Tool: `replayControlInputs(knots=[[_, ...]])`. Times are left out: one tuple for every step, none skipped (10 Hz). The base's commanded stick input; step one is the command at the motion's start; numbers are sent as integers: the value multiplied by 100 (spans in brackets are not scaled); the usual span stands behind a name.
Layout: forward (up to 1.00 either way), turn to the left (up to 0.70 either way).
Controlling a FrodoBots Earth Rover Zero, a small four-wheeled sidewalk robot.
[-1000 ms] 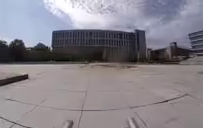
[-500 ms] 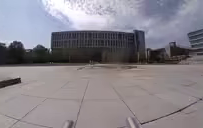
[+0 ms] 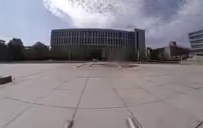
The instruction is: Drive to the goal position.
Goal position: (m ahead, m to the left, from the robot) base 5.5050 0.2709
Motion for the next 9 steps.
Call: replayControlInputs(knots=[[70, 3], [70, 3], [70, 3], [70, 3], [70, 2], [70, 2], [70, 3], [70, 3], [70, 2]])
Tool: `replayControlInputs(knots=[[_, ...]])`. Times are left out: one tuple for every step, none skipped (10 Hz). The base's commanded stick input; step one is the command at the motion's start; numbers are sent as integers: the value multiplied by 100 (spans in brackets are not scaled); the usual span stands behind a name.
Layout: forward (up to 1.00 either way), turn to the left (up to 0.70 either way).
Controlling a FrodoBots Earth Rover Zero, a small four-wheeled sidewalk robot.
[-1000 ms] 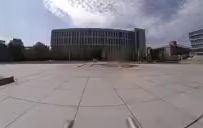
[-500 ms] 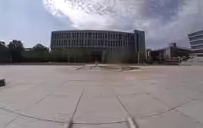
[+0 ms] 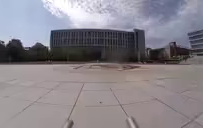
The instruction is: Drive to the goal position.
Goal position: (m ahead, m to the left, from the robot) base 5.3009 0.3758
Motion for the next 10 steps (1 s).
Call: replayControlInputs(knots=[[70, 3], [70, 2], [70, 3], [70, 2], [70, 3], [70, 2], [70, 3], [70, 3], [70, 2], [70, 3]])
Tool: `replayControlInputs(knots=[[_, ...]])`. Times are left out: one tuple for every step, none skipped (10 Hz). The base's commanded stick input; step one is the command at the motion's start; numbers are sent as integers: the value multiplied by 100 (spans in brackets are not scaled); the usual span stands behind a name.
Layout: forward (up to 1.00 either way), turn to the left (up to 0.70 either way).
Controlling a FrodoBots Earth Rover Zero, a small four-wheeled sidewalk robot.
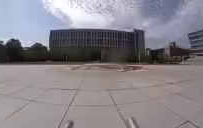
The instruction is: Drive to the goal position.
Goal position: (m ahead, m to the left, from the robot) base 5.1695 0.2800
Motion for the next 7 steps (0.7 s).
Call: replayControlInputs(knots=[[70, 3], [70, 3], [70, 2], [70, 2], [70, 3], [70, 3], [70, 2]])
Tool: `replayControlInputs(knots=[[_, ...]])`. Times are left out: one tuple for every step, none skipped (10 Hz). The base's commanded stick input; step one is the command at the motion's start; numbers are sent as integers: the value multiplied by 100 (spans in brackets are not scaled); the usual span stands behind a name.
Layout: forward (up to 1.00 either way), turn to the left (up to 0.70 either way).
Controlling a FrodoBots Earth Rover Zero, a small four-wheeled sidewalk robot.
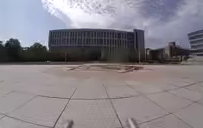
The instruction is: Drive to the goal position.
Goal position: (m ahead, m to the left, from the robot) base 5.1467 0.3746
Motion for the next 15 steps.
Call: replayControlInputs(knots=[[70, 2], [70, 3], [70, 2], [70, 2], [70, 3], [70, 2], [70, 2], [70, 2], [70, 2], [70, 3], [70, 2], [70, 2], [70, 2], [70, 3], [70, 2]])
